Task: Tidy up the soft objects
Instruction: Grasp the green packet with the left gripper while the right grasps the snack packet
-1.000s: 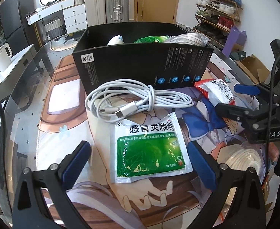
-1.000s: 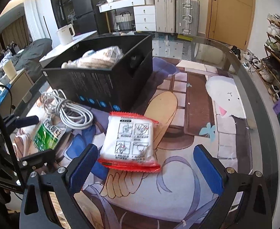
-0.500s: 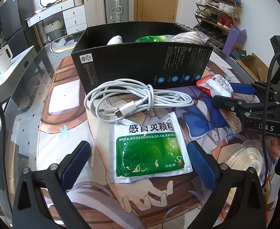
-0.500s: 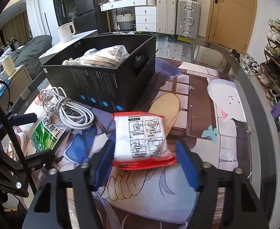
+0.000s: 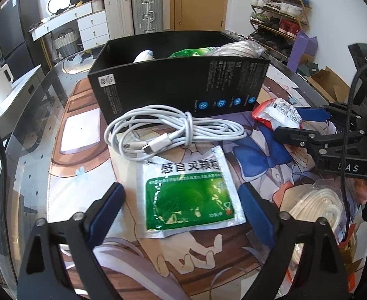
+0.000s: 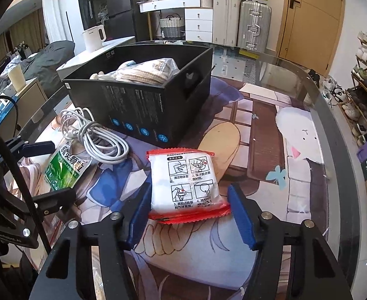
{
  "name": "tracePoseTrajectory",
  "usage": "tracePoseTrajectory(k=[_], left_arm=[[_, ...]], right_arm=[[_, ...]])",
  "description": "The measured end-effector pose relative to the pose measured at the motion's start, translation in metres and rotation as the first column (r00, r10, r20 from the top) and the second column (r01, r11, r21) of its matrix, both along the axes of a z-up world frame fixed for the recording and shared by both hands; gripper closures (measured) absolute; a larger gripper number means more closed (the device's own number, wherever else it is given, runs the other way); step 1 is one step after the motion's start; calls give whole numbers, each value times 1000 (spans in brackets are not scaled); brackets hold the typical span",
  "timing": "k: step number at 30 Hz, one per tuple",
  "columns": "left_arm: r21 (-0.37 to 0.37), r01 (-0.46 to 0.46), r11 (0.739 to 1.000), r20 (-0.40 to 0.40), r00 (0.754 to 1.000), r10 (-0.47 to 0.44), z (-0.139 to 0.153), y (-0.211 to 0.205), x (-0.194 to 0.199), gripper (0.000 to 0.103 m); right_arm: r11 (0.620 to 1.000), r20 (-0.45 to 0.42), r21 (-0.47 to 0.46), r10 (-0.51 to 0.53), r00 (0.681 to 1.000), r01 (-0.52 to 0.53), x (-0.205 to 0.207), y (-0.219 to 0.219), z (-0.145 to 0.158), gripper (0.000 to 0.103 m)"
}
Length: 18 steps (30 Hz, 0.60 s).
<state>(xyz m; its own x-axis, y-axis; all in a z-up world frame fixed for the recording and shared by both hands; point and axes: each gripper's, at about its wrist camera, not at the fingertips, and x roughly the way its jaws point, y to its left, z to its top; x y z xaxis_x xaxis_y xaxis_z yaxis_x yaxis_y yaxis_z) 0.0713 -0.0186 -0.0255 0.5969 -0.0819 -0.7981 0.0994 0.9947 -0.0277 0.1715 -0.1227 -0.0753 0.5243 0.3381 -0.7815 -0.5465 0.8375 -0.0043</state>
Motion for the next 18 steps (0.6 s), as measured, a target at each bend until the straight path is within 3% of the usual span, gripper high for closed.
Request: tracePoseTrajectory(k=[6,8,18], left_arm=[[-2,23,1000,25,999,-23,3,-3,-3,35],[-14,24,1000,35,999,-24,5,0,-6,46],[-48,37,998,57,998,-35,10,6,-14,58]], right_arm=[[1000,-4,-6,21,1000,-21,-2,0,-1,40],[1000,-5,-5,22,1000,-22,-2,0,-1,40],[999,-2,13,33,999,-33,-4,-2,3,40]])
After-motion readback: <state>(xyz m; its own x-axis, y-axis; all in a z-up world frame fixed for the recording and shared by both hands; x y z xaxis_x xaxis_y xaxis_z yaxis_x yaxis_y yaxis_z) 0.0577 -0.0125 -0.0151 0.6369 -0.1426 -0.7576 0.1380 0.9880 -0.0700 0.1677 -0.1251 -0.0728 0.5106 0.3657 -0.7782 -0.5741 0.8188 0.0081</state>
